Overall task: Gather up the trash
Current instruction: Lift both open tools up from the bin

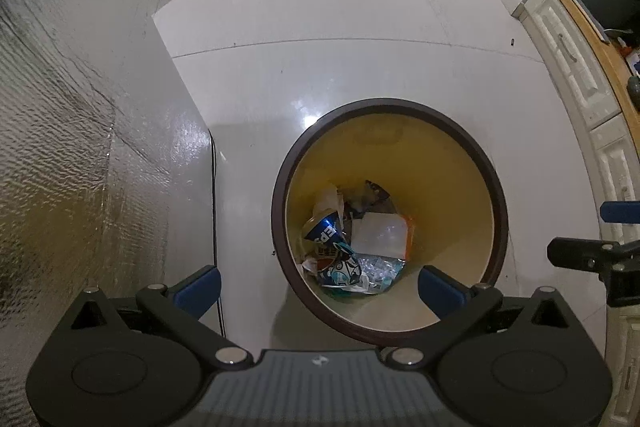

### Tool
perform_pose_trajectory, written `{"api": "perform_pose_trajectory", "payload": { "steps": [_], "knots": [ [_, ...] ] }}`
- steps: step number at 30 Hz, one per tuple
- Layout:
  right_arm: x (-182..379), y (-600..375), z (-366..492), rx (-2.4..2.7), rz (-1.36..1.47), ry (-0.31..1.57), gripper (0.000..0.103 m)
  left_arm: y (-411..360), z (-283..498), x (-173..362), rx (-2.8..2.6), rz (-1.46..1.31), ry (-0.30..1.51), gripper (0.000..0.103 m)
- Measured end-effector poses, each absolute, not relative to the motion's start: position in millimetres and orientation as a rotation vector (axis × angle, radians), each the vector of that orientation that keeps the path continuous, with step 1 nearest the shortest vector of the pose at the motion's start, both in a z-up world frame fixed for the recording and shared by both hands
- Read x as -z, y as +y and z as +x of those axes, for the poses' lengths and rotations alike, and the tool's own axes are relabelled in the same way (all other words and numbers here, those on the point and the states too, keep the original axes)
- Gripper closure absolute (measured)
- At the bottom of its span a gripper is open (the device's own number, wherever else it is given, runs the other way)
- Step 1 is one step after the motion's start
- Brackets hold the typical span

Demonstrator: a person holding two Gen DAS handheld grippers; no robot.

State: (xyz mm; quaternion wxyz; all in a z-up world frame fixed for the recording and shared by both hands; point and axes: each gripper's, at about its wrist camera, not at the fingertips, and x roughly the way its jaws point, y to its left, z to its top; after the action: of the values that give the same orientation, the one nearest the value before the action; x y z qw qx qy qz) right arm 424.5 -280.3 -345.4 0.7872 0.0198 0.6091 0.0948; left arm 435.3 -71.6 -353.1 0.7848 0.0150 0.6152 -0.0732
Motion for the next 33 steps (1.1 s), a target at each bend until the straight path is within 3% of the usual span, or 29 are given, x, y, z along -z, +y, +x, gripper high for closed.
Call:
{"api": "perform_pose_trajectory", "payload": {
  "steps": [13, 33],
  "knots": [
    [311.5, -298.0, 406.1, -0.182, 0.071, 1.276, 0.000, -71.3, 408.7, 312.1, 0.145, 0.030, 1.251, 0.000],
    [197.4, -321.2, 346.6, -0.257, 0.000, 1.029, 0.000, -79.7, 343.6, 207.7, 0.148, 0.056, 1.051, 0.000]
  ]
}}
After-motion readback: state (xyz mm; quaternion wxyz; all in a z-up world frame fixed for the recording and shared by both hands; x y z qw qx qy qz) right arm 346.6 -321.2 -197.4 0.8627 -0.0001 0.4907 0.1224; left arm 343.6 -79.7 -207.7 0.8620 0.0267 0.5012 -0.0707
